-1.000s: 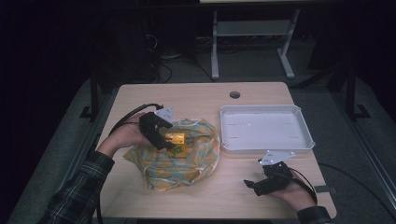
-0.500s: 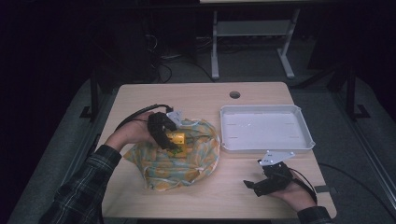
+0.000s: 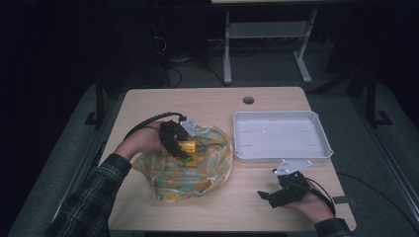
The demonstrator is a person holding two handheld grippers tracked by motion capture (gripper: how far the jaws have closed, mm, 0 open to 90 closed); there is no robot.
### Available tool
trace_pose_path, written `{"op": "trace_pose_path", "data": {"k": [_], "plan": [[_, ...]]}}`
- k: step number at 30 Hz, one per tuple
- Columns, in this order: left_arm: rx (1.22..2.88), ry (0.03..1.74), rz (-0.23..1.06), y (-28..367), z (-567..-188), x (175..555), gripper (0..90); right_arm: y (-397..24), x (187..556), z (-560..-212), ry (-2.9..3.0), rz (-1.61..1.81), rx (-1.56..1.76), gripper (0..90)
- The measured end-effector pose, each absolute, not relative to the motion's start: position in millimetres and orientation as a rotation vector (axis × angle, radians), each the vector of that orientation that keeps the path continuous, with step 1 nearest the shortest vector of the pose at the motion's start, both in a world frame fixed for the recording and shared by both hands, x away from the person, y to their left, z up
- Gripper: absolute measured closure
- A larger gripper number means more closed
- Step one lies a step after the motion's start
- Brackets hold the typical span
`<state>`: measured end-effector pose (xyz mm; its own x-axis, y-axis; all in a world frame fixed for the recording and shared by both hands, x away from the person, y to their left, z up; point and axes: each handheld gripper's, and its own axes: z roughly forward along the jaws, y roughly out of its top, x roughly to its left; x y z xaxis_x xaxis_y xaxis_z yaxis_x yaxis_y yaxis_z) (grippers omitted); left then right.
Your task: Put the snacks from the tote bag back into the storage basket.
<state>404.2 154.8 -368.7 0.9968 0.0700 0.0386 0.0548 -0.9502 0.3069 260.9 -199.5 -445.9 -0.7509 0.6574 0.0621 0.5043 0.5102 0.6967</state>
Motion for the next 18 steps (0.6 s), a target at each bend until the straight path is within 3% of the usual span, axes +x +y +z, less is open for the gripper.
{"op": "trace_pose_path", "data": {"k": [18], "plan": [[2.856, 0.05, 0.063, 152.0, -369.5, 404.0, 50.0, -200.0, 260.8, -445.5, 2.54, 1.071, 0.995, 6.3]]}}
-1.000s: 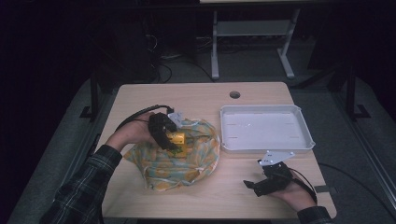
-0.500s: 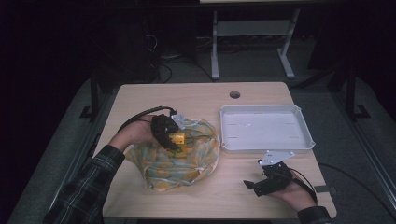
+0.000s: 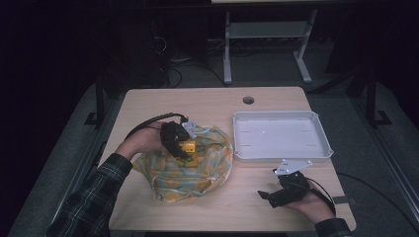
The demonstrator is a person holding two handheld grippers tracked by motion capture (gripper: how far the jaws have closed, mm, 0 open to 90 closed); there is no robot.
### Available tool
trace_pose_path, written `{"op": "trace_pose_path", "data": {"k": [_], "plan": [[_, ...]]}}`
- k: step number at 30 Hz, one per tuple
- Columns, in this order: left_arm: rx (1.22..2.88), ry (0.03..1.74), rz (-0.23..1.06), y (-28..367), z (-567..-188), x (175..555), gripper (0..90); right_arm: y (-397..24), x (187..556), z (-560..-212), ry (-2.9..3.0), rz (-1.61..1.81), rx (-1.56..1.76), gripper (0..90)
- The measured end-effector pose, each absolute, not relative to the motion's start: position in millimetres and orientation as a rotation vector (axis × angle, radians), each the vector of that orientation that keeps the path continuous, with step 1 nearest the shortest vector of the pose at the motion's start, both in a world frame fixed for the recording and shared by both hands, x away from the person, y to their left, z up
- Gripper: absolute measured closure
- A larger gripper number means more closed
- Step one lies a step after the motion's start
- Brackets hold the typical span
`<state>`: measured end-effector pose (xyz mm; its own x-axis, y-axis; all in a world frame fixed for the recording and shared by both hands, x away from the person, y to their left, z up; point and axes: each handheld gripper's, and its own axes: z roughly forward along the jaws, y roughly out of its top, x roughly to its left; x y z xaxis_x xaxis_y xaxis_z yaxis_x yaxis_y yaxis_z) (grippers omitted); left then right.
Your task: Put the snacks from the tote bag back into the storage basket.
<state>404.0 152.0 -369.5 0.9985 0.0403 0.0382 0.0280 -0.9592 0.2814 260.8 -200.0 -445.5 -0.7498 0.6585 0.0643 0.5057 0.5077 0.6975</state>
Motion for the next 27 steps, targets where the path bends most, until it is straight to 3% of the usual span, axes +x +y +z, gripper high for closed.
{"op": "trace_pose_path", "data": {"k": [15, 27], "plan": [[2.846, 0.111, 0.044, 152.3, -368.0, 404.0, 50.5, -200.9, 261.0, -445.1, 2.541, 1.066, 0.998, 6.3], [2.809, 0.176, 0.053, 153.5, -343.2, 402.0, 50.4, -200.7, 260.9, -445.2, 2.543, 1.062, 0.994, 6.3]]}}
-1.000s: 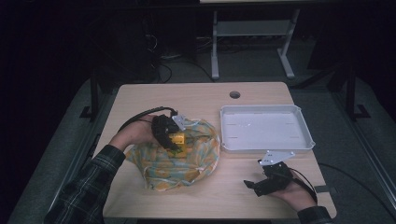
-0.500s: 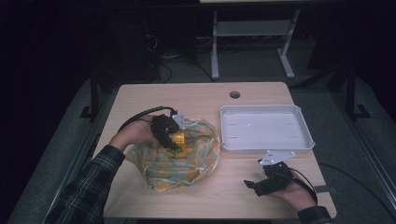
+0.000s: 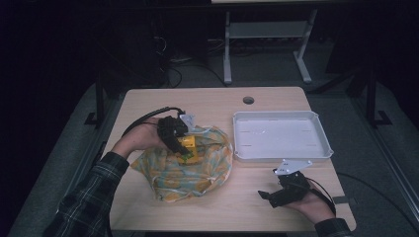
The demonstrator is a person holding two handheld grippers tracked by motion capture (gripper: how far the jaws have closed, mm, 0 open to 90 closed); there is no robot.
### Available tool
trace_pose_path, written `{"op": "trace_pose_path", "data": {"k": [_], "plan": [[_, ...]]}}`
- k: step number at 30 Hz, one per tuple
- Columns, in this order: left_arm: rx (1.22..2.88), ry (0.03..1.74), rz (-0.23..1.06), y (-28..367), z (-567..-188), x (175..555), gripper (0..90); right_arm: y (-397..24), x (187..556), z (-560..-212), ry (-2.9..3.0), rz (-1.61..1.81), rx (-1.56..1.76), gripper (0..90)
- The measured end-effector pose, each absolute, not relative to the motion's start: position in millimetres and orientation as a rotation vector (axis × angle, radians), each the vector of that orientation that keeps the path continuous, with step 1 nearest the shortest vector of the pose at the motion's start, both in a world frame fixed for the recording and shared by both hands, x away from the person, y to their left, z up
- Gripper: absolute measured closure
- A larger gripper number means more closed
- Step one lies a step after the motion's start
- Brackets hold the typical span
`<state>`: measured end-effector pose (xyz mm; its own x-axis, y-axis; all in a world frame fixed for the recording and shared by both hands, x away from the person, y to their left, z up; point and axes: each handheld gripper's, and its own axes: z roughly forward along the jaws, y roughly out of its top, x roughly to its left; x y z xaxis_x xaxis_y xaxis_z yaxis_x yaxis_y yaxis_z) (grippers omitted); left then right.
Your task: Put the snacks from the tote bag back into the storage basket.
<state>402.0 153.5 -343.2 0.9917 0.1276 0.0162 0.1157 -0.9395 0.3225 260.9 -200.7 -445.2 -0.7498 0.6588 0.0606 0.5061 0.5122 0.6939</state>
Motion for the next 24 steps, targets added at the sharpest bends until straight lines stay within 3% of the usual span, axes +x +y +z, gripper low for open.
{"op": "trace_pose_path", "data": {"k": [24], "plan": [[2.742, 0.403, 0.059, 137.4, -309.7, 406.6, 50.5, -200.3, 260.6, -444.8, 2.544, 1.071, 0.993, 6.3]]}}
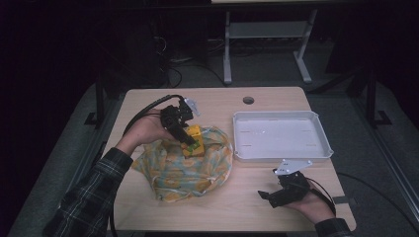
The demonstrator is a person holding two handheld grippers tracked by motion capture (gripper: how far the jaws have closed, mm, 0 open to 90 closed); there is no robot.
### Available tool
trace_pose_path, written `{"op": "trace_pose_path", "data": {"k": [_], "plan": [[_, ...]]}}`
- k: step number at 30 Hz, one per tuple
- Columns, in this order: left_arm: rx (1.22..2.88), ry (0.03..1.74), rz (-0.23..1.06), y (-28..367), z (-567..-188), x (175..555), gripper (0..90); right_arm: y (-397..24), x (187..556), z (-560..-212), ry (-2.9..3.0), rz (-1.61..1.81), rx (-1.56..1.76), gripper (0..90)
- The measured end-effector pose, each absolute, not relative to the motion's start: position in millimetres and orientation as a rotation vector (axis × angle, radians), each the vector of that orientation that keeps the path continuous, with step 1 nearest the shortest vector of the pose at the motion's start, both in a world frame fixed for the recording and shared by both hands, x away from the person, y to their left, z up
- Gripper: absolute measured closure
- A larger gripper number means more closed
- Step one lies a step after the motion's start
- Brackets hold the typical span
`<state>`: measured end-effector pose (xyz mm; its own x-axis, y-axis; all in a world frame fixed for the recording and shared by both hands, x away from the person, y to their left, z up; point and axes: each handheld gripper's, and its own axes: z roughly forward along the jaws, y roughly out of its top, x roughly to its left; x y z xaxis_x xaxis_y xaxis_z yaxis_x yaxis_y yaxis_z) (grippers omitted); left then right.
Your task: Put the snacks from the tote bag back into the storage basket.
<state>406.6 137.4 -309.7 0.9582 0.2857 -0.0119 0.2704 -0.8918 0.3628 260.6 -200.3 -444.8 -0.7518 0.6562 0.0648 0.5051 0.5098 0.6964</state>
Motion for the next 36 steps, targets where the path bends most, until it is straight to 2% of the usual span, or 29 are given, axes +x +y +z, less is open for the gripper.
{"op": "trace_pose_path", "data": {"k": [36], "plan": [[2.701, 0.467, 0.087, 63.4, -292.1, 419.6, 50.4, -197.6, 259.0, -443.9, 2.548, 1.089, 0.99, 6.4]]}}
